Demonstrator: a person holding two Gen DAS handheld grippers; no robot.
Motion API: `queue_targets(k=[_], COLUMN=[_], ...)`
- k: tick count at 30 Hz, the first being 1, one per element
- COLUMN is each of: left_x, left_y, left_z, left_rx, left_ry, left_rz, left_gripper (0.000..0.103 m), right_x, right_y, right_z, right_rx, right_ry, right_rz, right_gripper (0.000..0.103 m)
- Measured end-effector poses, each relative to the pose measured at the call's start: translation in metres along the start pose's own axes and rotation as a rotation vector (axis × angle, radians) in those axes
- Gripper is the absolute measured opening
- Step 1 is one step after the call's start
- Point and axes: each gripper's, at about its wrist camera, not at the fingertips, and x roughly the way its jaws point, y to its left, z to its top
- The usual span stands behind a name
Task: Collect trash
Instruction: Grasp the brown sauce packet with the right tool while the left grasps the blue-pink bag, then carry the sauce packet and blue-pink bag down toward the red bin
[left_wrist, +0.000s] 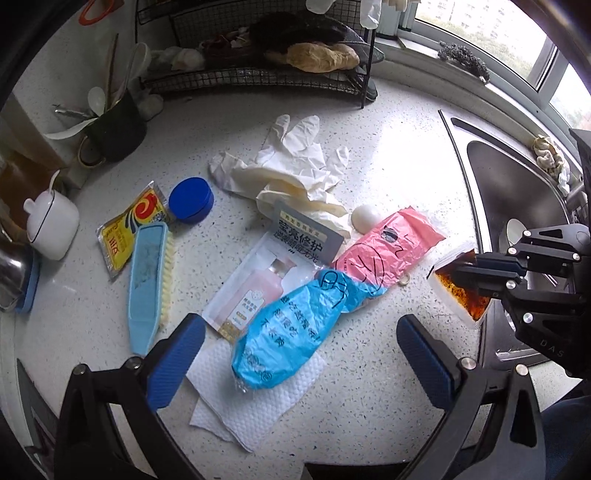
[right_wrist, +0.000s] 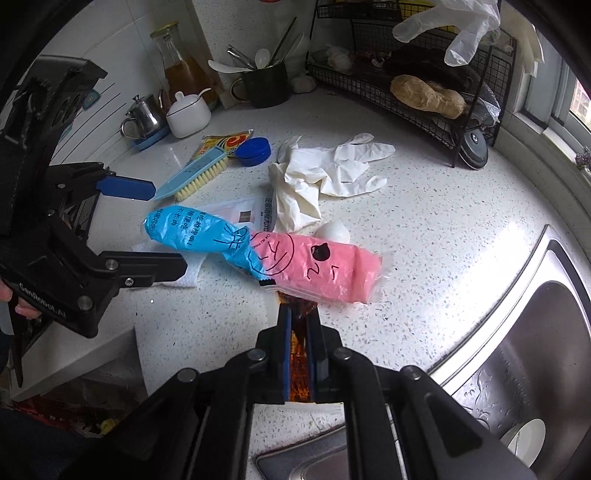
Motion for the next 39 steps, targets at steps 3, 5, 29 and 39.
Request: queue_targets(k=[3, 5, 29, 39], left_x=[0.013, 0.025, 0.021, -0.027], left_y=[-0.001, -0.002, -0.029, -0.01], left_z=[0.01, 0.014, 0.002, -0.053], left_rx=[0.066, 0.097, -0.014, -0.226], left_ry=[0.011, 0.03, 0.014, -0.054], left_rz=[-0.031, -0.063, 0.002, 0.094], left_gripper=[0.103, 0.103, 0.01, 0.01], right_x=[-0.003, -0.005, -0.029, -0.032], right_y=[-0.007, -0.012, -0.028, 0.004], right_z=[0.0, 0.0, -0.002, 0.0], right_rx=[0.077, 0.122, 0.129, -0.015], right_ry=[-0.009, -0.008, -0.069, -0.063], right_rz=[-0.022, -0.036, 0.034, 0.128], right_gripper=[0.006, 0.006, 0.006, 0.006])
